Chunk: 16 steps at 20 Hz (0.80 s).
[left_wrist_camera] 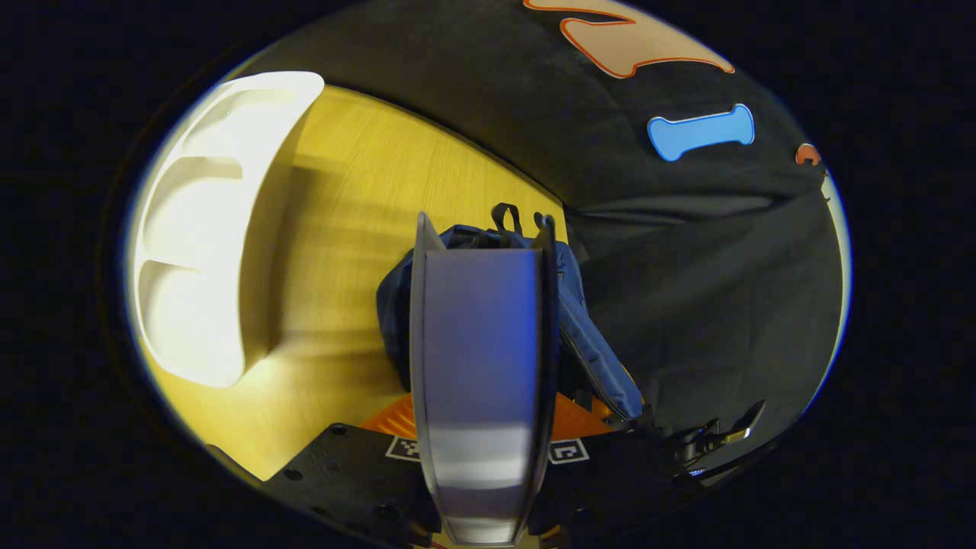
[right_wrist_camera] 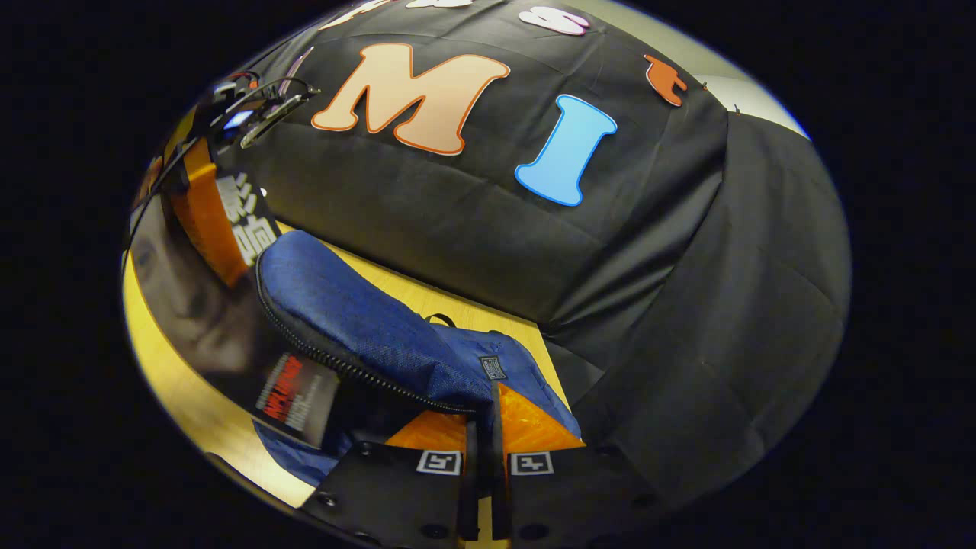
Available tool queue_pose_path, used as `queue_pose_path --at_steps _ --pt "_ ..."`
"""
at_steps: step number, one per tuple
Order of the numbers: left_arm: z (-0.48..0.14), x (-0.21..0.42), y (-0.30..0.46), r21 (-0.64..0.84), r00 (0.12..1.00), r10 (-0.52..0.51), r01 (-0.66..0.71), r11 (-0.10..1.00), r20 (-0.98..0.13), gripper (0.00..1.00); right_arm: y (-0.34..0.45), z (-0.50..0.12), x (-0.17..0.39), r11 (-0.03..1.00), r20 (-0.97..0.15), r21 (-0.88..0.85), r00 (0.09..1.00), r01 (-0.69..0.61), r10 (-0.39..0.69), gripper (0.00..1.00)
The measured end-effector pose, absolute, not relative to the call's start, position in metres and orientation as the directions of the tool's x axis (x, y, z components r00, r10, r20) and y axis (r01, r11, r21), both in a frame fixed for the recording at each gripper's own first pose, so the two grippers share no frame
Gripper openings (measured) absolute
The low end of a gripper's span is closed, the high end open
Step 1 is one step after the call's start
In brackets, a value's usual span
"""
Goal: Open the schoolbag, grab two books from the bookshelf and put them into the schoolbag.
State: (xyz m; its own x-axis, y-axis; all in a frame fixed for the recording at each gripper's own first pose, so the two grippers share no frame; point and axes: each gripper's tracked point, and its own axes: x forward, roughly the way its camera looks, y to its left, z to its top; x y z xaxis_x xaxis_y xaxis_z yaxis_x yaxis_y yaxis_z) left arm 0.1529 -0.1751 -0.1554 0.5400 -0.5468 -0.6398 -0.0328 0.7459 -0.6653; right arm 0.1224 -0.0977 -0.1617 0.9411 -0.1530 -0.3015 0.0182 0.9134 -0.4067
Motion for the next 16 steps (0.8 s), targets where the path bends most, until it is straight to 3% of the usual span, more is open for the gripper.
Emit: queue_pose_path --at_steps 7,16 --pt "-0.192 0.188 -0.232 -0.774 0.606 -0.635 0.051 0.631 -0.478 0.39 -0.098 -0.159 0.127 0.925 -0.295 -0.381 0.949 -0.007 -0.115 0.12" --pt "-0.233 0.221 -0.293 -0.885 0.613 -0.703 0.015 0.465 -0.359 0.38 -0.096 -0.161 0.126 0.927 -0.295 -0.373 0.952 -0.033 -0.084 0.1"
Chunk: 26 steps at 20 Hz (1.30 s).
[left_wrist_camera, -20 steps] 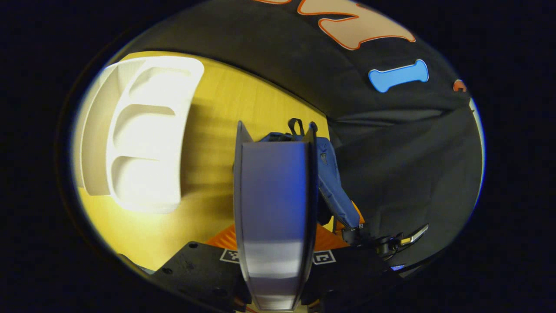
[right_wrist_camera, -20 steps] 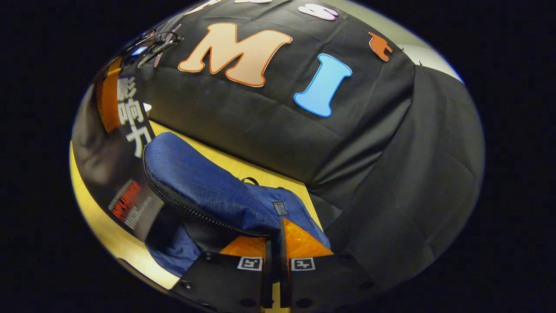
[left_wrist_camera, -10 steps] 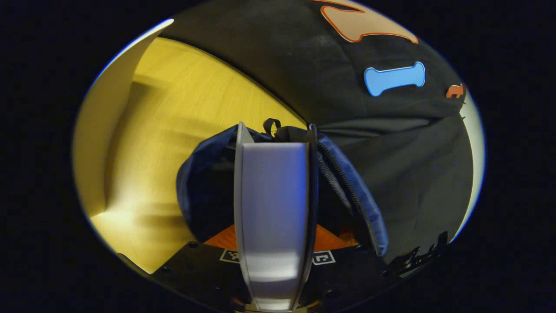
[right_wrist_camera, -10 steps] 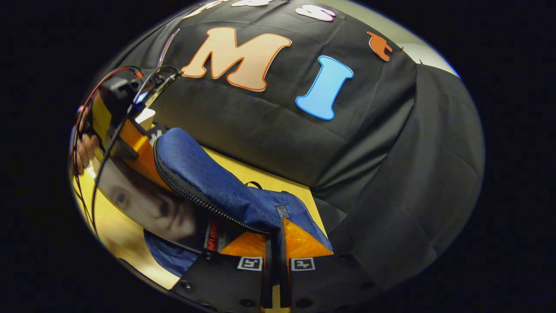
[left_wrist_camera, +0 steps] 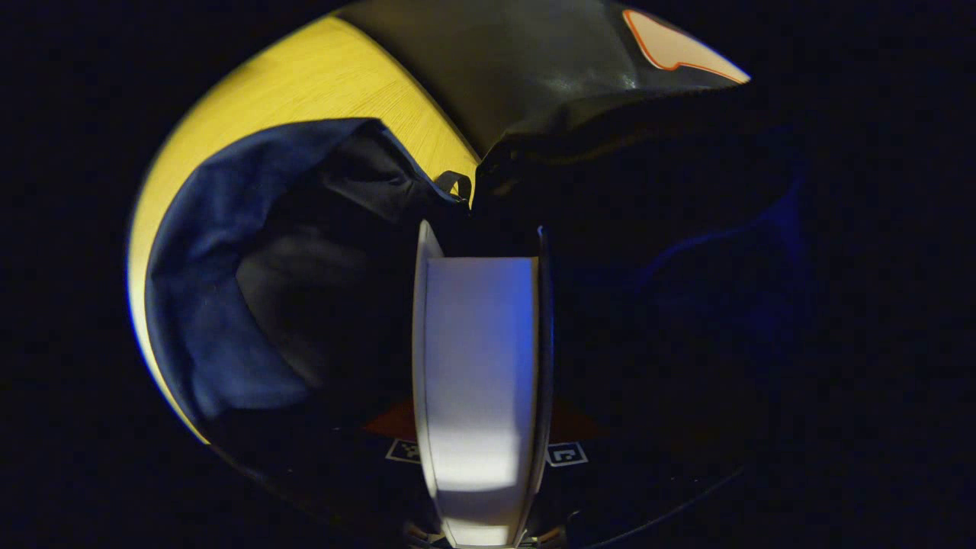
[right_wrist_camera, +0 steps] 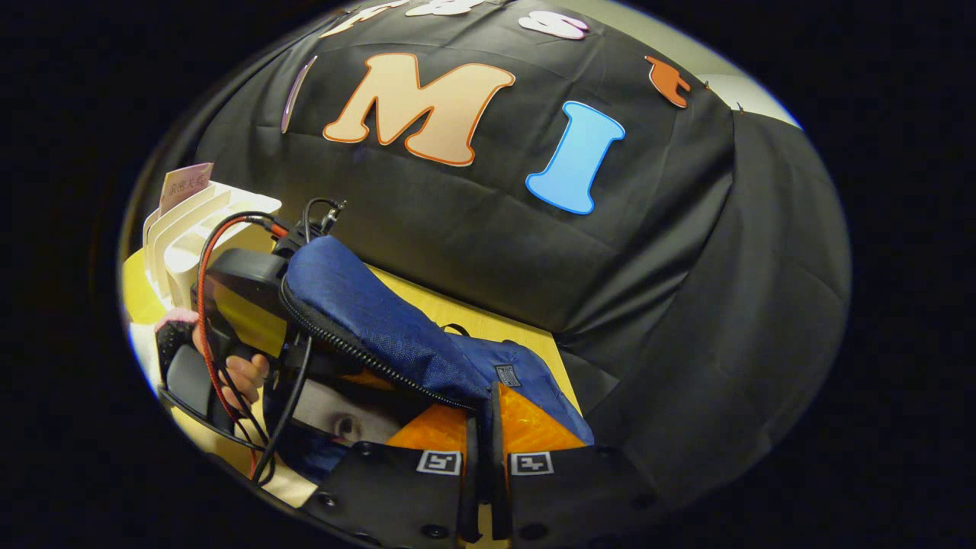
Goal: Open the schoolbag, grab two books from the bookshelf and put them into the schoolbag.
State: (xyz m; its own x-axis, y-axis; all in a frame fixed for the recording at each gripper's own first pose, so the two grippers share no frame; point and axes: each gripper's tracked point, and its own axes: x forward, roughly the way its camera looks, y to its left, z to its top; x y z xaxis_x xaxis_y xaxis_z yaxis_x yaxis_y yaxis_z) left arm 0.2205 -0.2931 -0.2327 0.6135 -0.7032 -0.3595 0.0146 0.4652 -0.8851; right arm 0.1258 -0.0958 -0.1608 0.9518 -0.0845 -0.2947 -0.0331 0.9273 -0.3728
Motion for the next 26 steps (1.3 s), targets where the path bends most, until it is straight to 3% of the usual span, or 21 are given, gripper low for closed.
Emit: queue_pose_path --at_steps 4,6,10,11,12,21,26 --pt "-0.245 0.225 -0.283 -0.857 0.642 -0.645 -0.037 0.514 -0.414 0.34 -0.096 -0.164 0.13 0.93 -0.3 -0.365 0.95 -0.033 -0.085 0.1" --pt "-0.253 0.22 -0.271 -0.818 0.64 -0.603 -0.07 0.571 -0.476 0.43 -0.097 -0.164 0.13 0.929 -0.295 -0.368 0.951 -0.03 -0.086 0.12" --pt "-0.24 0.195 -0.251 -0.797 0.633 -0.601 -0.043 0.602 -0.488 0.97 -0.097 -0.167 0.129 0.929 -0.302 -0.369 0.949 -0.029 -0.09 0.1" --pt "-0.235 0.188 -0.244 -0.79 0.632 -0.599 -0.034 0.613 -0.492 0.92 -0.096 -0.168 0.128 0.925 -0.302 -0.378 0.949 -0.031 -0.092 0.12" --pt "-0.233 0.182 -0.236 -0.776 0.631 -0.592 -0.024 0.63 -0.501 0.97 -0.095 -0.169 0.128 0.922 -0.302 -0.386 0.949 -0.032 -0.093 0.12" --pt "-0.167 0.101 -0.162 -0.643 0.579 -0.571 0.102 0.759 -0.583 0.96 -0.095 -0.176 0.119 0.92 -0.306 -0.391 0.937 0.035 -0.166 0.12" --pt "-0.135 0.065 -0.104 -0.574 0.538 -0.524 0.089 0.814 -0.66 0.95 -0.091 -0.18 0.114 0.909 -0.305 -0.408 0.926 0.083 -0.222 0.12"
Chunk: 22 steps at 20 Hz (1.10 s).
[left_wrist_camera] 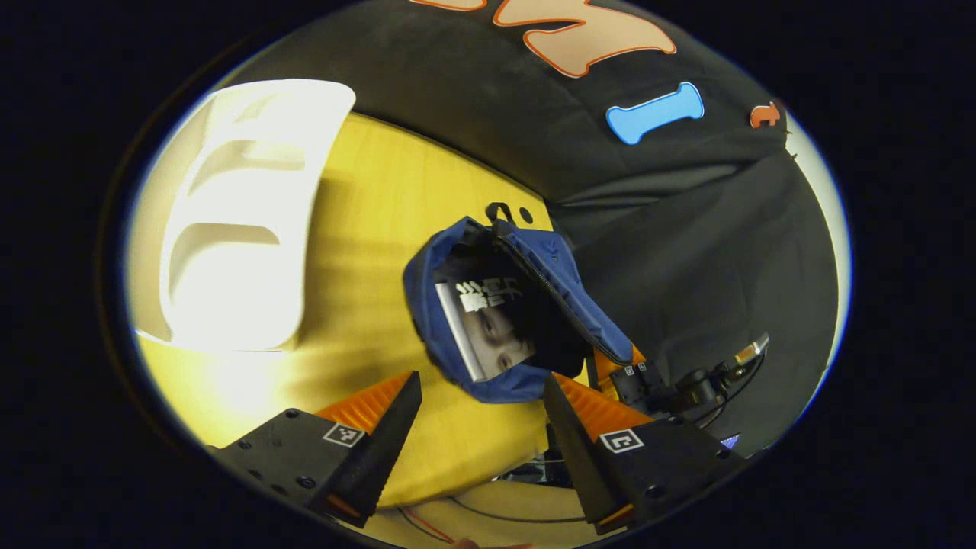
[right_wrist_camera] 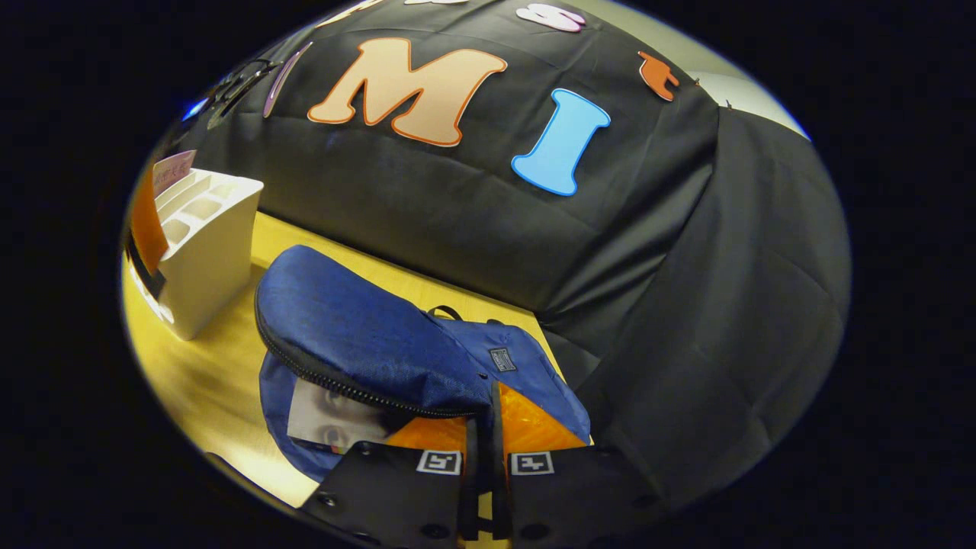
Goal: Open the schoolbag, grab two books from the bookshelf and put them into the schoolbag.
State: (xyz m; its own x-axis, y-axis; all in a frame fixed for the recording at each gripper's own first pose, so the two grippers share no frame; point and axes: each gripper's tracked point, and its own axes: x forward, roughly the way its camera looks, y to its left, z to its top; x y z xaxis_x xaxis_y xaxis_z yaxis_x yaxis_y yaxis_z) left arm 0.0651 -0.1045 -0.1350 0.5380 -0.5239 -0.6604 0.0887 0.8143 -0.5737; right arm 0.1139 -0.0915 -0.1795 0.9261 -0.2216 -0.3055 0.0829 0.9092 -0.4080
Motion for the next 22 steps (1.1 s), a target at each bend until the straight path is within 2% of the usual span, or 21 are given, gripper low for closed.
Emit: queue_pose_path --at_steps 6,12,17,22 --pt "-0.082 0.044 -0.01 -0.458 0.547 -0.41 0.054 0.888 -0.73 0.95 -0.088 -0.183 0.113 0.898 -0.309 -0.424 0.913 0.118 -0.266 0.1" --pt "-0.033 0.032 0.103 -0.284 0.578 -0.197 -0.062 0.957 -0.792 0.96 -0.083 -0.189 0.112 0.885 -0.318 -0.444 0.899 0.139 -0.301 0.1" --pt "-0.026 0.005 0.192 -0.113 0.531 0.0 -0.181 0.977 -0.847 0.94 -0.078 -0.196 0.114 0.876 -0.324 -0.456 0.887 0.157 -0.328 0.1" --pt "-0.039 0.011 0.249 -0.015 0.483 0.115 -0.257 0.966 -0.868 0.93 -0.074 -0.196 0.118 0.865 -0.326 -0.472 0.879 0.169 -0.349 0.08"
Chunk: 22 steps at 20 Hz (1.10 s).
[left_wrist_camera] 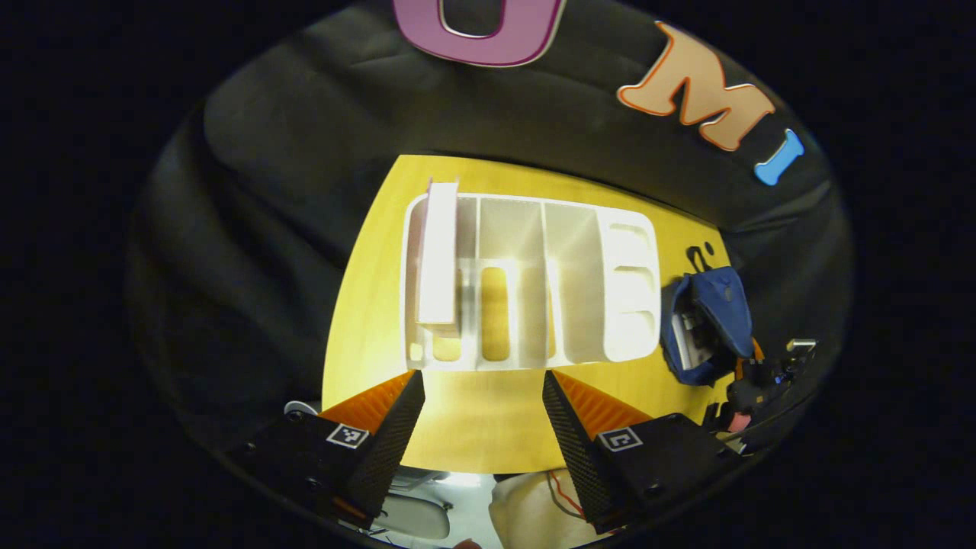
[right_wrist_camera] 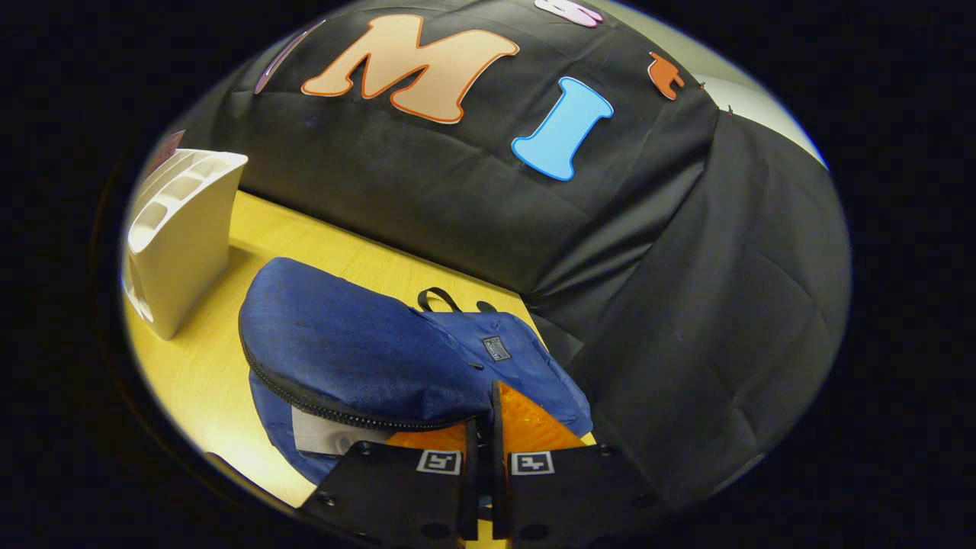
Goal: Open the schoolbag, grab two books from the bookshelf and put them into the schoolbag.
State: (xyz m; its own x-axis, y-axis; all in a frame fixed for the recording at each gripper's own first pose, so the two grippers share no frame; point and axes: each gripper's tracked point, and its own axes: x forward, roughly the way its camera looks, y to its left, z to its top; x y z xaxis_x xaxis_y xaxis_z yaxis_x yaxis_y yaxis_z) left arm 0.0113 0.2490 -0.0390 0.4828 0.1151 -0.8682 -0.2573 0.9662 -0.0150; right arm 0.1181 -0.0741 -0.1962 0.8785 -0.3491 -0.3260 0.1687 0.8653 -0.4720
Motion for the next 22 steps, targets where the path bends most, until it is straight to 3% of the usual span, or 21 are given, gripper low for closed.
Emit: queue_pose_path --at_steps 8,13,20,21,22 --pt "-0.081 0.051 0.295 0.005 0.387 0.117 -0.279 0.96 -0.914 0.89 -0.073 -0.198 0.114 0.847 -0.336 -0.498 0.859 0.186 -0.386 0.1" --pt "-0.096 0.083 0.313 0.061 0.374 0.154 -0.248 0.967 -0.915 0.84 -0.069 -0.199 0.115 0.839 -0.343 -0.509 0.849 0.192 -0.402 0.1" --pt "-0.116 0.112 0.327 0.11 0.344 0.183 -0.22 0.969 -0.921 0.63 -0.067 -0.201 0.115 0.83 -0.349 -0.526 0.842 0.187 -0.411 0.1" --pt "-0.118 0.115 0.327 0.113 0.34 0.182 -0.213 0.97 -0.923 0.5 -0.067 -0.201 0.114 0.829 -0.35 -0.527 0.841 0.187 -0.412 0.1" --pt "-0.121 0.118 0.326 0.113 0.334 0.18 -0.209 0.971 -0.925 0.52 -0.067 -0.202 0.114 0.828 -0.35 -0.528 0.841 0.187 -0.413 0.1"
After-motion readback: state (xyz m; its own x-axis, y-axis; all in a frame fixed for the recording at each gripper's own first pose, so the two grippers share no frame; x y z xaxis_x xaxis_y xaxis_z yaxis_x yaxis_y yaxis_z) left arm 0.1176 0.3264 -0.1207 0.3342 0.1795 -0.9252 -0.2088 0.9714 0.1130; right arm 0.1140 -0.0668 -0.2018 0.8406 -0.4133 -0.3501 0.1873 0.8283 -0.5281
